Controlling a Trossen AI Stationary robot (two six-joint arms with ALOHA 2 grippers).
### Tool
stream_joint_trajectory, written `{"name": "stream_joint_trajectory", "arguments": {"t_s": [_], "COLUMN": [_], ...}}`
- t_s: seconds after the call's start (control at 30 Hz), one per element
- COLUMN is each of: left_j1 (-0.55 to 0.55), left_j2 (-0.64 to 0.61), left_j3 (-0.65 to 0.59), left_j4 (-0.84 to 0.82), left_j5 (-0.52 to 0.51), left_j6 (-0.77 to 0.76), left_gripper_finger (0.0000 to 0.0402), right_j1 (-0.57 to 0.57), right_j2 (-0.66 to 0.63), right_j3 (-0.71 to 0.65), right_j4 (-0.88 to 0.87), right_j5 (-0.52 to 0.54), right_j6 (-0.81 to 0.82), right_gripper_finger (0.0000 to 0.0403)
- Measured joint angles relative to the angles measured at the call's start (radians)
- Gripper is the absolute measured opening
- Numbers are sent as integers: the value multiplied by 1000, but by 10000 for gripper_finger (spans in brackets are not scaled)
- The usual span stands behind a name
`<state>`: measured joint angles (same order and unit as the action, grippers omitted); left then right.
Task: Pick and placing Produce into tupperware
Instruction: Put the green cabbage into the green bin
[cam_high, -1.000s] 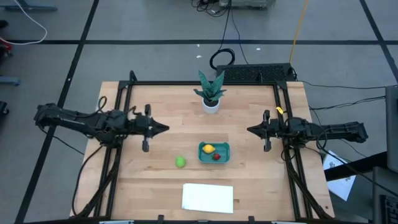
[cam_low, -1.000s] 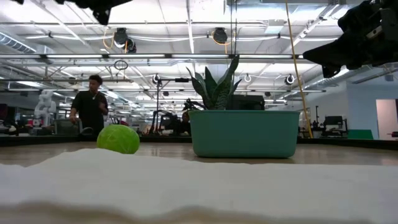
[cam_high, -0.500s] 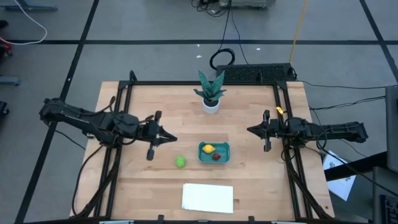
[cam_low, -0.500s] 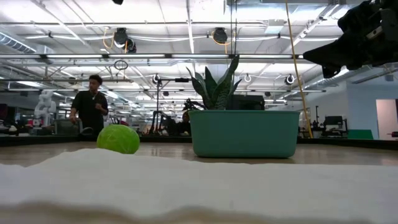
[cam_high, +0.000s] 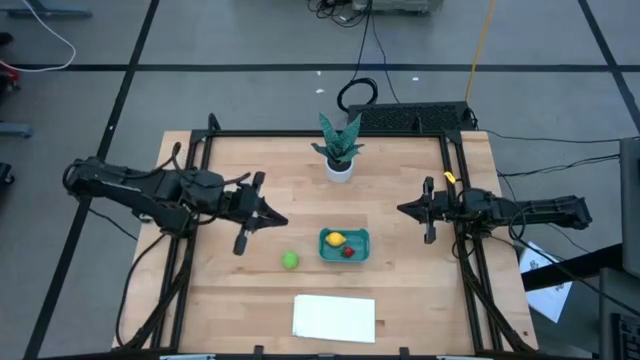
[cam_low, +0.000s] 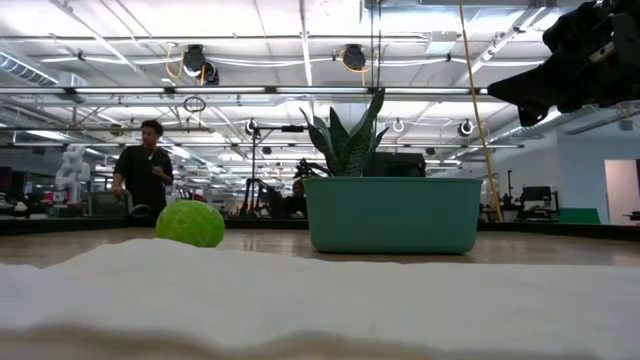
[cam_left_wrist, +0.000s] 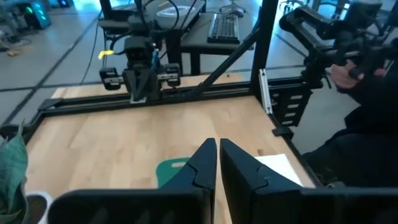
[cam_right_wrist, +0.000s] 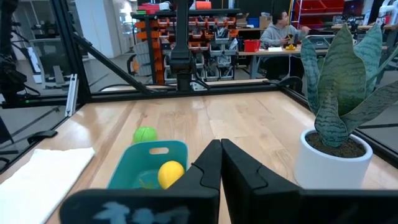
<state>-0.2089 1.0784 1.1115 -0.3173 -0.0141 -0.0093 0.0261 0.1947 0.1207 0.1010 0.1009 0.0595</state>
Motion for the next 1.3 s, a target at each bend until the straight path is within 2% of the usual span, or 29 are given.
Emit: {"name": "stream_joint_trajectory", "arguments": {"t_s": [0.1,0.5,0.8,1.3], "left_j1": [24,79,105,104], "left_j2": [26,228,369,496], "left_j3": [44,203,345,359], "left_j4": [-19,-273,-466,-680], "left_j5": [30,120,147,174], "left_j6": [-30,-63,-84,-24], "left_gripper_finger": [26,26,26,26], "right_j1": [0,0,0,0], "right_j2": [0,0,1,9], "right_j3": [0,1,1,1], "right_j4": [0,1,-5,-6], "right_j5": [1,3,3,4], "right_j6": [0,-15,-19,-20], "right_gripper_finger": [0,0,0,0]}}
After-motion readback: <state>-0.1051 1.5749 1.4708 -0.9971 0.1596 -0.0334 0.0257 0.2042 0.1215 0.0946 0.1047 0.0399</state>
